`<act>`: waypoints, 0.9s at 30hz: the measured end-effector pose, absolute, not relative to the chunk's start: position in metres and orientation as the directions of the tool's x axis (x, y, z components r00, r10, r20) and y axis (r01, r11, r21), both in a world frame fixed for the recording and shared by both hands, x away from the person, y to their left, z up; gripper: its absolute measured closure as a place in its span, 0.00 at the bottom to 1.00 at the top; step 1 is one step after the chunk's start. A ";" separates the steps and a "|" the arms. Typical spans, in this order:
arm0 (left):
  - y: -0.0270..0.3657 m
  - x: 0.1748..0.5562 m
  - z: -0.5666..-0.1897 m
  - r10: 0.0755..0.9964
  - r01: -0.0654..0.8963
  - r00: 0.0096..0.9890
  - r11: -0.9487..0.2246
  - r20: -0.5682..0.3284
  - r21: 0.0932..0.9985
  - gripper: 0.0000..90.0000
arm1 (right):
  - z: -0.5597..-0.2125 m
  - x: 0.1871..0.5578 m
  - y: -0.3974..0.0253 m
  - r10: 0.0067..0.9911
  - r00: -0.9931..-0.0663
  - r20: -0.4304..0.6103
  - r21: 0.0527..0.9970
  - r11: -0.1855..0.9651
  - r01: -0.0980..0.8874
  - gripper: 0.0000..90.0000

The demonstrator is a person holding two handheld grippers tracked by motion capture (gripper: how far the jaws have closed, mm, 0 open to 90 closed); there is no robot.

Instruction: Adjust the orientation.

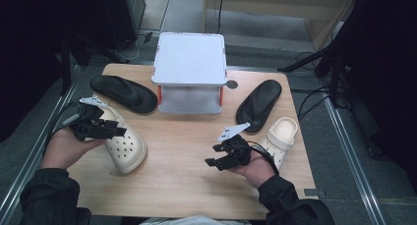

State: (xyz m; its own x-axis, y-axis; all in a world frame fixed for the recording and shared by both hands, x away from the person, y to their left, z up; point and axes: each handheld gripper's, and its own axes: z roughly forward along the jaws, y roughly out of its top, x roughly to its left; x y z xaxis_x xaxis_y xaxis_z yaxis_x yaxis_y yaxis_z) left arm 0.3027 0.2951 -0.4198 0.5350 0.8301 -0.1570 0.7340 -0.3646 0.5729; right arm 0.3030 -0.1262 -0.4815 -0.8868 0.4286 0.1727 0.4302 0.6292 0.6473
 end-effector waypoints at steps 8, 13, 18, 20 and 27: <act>0.316 0.321 -0.434 0.877 0.791 0.458 -0.328 -0.144 0.517 0.58 | -0.483 0.304 -0.126 0.431 -0.887 0.165 0.644 0.634 0.428 0.45; 0.312 0.329 -0.452 0.862 0.803 0.480 -0.356 -0.165 0.478 0.61 | -0.483 0.303 -0.126 0.435 -0.886 0.163 0.639 0.638 0.431 0.45; 0.307 0.336 -0.461 0.832 0.812 0.505 -0.367 -0.232 0.453 0.65 | -0.484 0.302 -0.127 0.437 -0.886 0.156 0.638 0.641 0.428 0.45; 0.304 0.339 -0.463 0.821 0.811 0.516 -0.375 -0.247 0.449 0.67 | -0.484 0.301 -0.127 0.438 -0.885 0.154 0.635 0.642 0.429 0.45; 0.304 0.341 -0.460 0.829 0.843 0.478 -0.340 -0.290 0.417 0.76 | -0.484 0.299 -0.131 0.449 -0.881 0.150 0.637 0.637 0.433 0.45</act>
State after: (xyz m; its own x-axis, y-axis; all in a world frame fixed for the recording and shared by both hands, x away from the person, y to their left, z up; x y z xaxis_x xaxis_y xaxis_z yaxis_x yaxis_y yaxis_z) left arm 0.3414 0.3038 -0.4601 0.4775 0.8295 -0.2897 0.8432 -0.3399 0.4165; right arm 0.2989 -0.1310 -0.4838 -0.8810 0.4487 0.1497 0.4330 0.6374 0.6373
